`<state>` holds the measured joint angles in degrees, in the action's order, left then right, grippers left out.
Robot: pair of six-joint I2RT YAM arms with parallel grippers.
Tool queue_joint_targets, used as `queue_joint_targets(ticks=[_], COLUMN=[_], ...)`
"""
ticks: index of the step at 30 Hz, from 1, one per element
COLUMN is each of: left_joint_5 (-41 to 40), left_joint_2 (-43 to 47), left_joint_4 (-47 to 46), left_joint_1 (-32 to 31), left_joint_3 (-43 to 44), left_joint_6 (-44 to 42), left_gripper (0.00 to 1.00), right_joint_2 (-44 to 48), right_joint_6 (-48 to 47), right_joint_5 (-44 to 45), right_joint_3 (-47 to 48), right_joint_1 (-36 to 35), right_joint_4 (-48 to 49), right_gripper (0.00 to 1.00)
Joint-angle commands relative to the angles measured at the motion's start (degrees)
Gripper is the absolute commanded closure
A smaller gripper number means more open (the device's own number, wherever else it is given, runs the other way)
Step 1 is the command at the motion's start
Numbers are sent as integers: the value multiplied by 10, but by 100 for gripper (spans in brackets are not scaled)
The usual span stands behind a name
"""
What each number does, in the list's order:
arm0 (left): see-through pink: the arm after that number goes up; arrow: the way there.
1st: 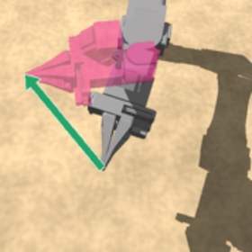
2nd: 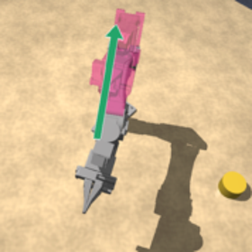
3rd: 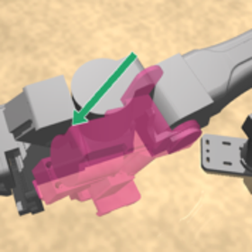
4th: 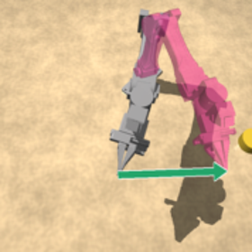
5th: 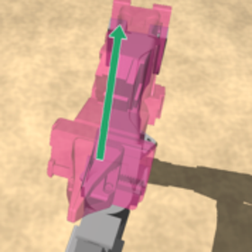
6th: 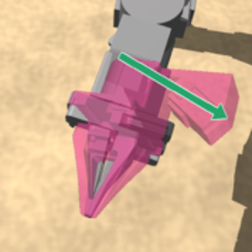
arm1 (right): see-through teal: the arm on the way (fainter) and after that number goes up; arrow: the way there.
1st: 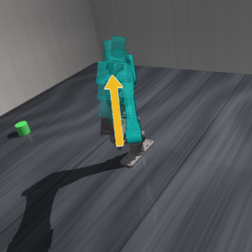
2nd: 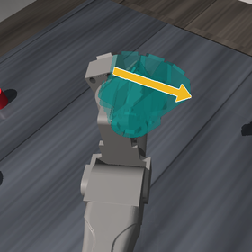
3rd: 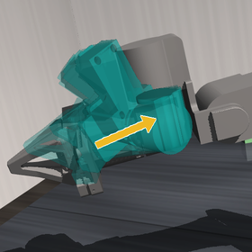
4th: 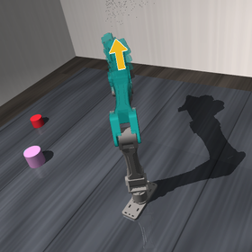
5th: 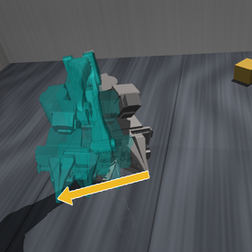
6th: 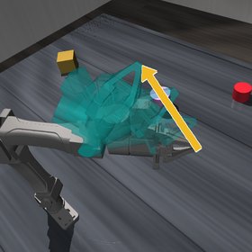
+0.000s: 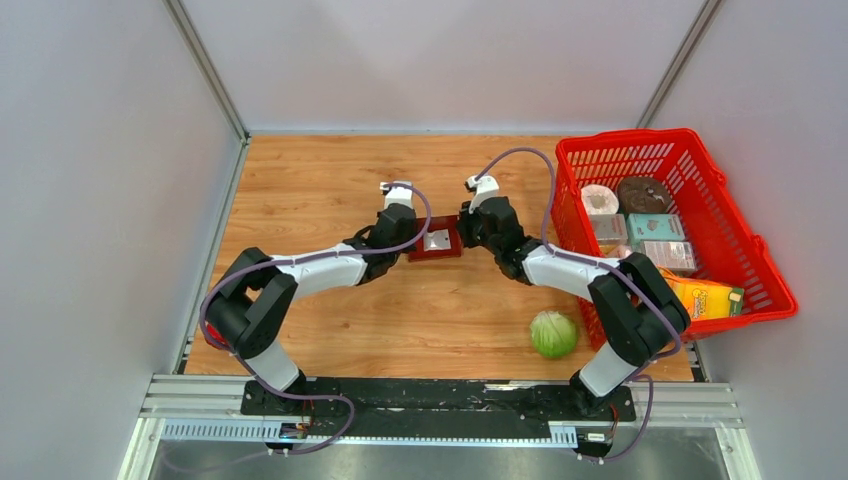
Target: Fold the paper box
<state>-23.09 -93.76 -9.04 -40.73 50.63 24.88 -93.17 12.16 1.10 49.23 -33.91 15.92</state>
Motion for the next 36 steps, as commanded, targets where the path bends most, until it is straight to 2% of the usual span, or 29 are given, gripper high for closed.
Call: queue_joint_targets(ticks=[1, 10, 24, 31, 36], left_joint_5=[-12, -66, -136, -146, -159], left_joint_2=[-13, -33, -40, -43, -45], left_joint_4=[-21, -70, -117, -206, -228], left_joint_1=[-15, -40, -76, -89, -95], left_joint_3=[38, -1, -39, -95, -114], left_joint_6=[31, 65, 76, 72, 66], left_gripper=[100, 100, 100, 100, 100], right_joint_2=[33, 25, 28, 44, 43], right_joint_6=[51, 97, 101, 110, 116], right_joint_5=[93, 125, 183, 205, 207], right_joint_3=[-17, -62, -128, -139, -142], right_joint_1=[-18, -27, -63, -69, -69], right_joint_4=[98, 138, 177, 177, 177], right_gripper=[100, 100, 100, 100, 100])
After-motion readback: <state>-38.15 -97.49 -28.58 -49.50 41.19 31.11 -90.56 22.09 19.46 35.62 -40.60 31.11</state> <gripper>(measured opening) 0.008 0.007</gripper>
